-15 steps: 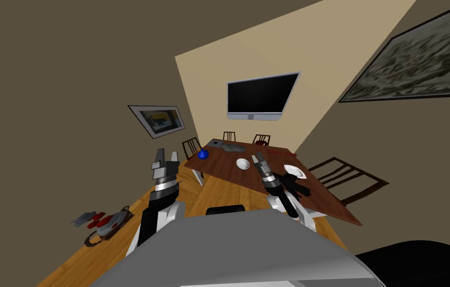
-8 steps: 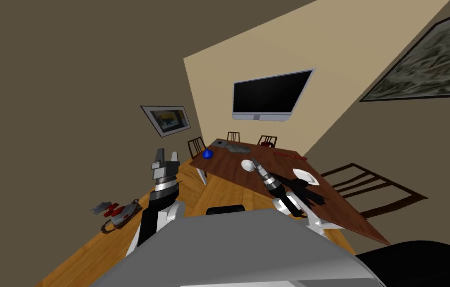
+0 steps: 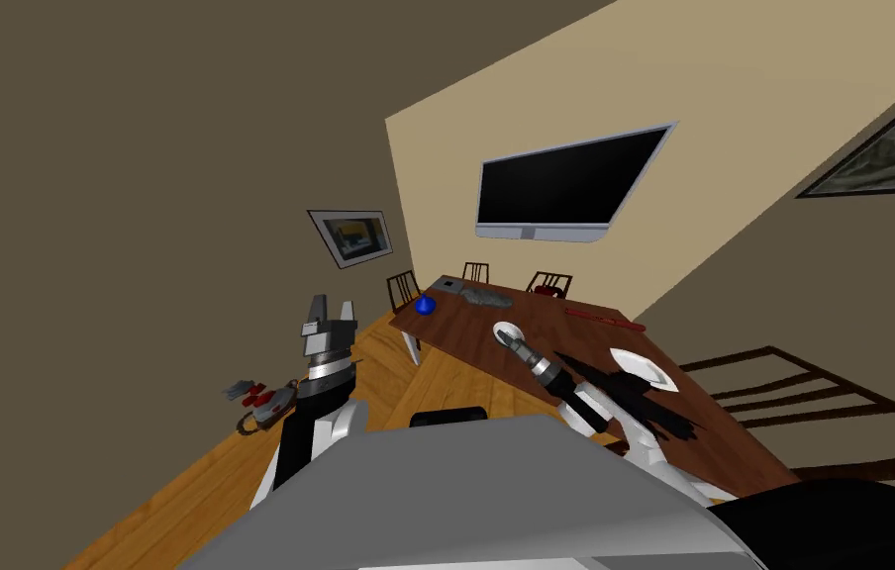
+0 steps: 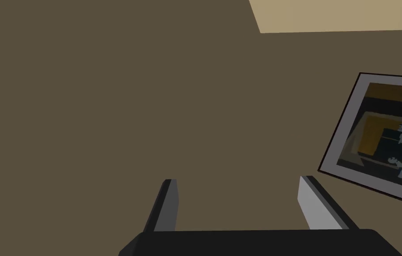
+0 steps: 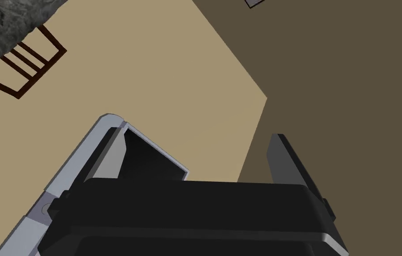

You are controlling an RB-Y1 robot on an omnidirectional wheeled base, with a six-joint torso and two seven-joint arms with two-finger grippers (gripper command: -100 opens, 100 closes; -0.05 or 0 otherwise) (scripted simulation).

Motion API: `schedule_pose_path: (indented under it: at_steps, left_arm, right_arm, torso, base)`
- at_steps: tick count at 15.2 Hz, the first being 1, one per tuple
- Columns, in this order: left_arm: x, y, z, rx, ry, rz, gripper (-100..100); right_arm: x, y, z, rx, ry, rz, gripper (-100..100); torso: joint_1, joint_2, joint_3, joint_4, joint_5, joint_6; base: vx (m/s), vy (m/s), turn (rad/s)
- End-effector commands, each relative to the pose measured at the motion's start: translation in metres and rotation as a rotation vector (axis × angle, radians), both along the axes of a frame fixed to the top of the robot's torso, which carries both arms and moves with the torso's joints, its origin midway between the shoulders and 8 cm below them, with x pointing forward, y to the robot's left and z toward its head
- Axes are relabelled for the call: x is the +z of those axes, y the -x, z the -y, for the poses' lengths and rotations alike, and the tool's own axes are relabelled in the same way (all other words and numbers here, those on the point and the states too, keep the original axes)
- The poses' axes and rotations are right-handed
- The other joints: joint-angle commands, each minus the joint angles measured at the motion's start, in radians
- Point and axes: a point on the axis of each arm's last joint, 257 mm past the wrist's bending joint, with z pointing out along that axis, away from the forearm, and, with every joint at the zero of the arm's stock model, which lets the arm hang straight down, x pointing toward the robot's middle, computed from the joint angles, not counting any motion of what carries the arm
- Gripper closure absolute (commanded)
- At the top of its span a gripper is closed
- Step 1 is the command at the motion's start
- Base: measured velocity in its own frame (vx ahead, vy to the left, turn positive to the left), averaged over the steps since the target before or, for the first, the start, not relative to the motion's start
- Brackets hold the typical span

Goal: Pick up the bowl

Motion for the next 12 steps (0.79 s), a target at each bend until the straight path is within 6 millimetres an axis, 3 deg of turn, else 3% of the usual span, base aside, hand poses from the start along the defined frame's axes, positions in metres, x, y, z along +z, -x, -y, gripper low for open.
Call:
schedule_pose_path:
  at_steps: [1, 2, 3, 6, 9, 10, 11, 12]
  left_arm:
    - [0.0, 0.0, 0.0, 0.0, 0.0, 0.0, 0]
    - [0.0, 0.0, 0.0, 0.0, 0.0, 0.0, 0]
    - [0.0, 0.0, 0.0, 0.0, 0.0, 0.0, 0]
    - [0.0, 0.0, 0.0, 0.0, 0.0, 0.0, 0]
    - [0.0, 0.0, 0.0, 0.0, 0.0, 0.0, 0]
    - [0.0, 0.0, 0.0, 0.0, 0.0, 0.0, 0]
    - [0.0, 0.0, 0.0, 0.0, 0.0, 0.0, 0]
    - [0.0, 0.0, 0.0, 0.0, 0.0, 0.0, 0]
  right_arm:
    - [-0.018, 0.004, 0.013, 0.008, 0.084, -0.033, -100]
    - [-0.039, 0.008, 0.023, 0.011, 0.155, -0.067, -100]
    - [-0.04, 0.008, 0.026, 0.017, 0.174, -0.071, -100]
    - [-0.078, 0.02, 0.056, 0.034, 0.336, -0.141, -100]
    - [-0.098, 0.029, 0.078, 0.049, 0.441, -0.183, -100]
    - [-0.113, 0.036, 0.097, 0.059, 0.517, -0.216, -100]
    - [-0.115, 0.037, 0.098, 0.061, 0.529, -0.22, -100]
    - [-0.13, 0.046, 0.119, 0.071, 0.606, -0.257, -100]
  torso:
    - [0.0, 0.0, 0.0, 0.0, 0.0, 0.0]
    - [0.0, 0.0, 0.0, 0.0, 0.0, 0.0]
    - [0.0, 0.0, 0.0, 0.0, 0.0, 0.0]
    - [0.0, 0.0, 0.0, 0.0, 0.0, 0.0]
    - [0.0, 0.0, 0.0, 0.0, 0.0, 0.0]
    - [0.0, 0.0, 0.0, 0.0, 0.0, 0.0]
    - [0.0, -0.001, 0.0, 0.0, 0.0, 0.0]
    - [-0.001, 0.0, 0.0, 0.0, 0.0, 0.0]
  base:
    - [0.038, 0.063, 0.124]
    - [0.037, 0.065, 0.2]
    - [0.036, 0.061, 0.158]
    - [0.037, 0.065, 0.166]
    - [0.049, 0.065, 0.166]
    - [0.052, 0.062, 0.136]
    - [0.049, 0.057, 0.144]
    - [0.049, 0.063, 0.18]
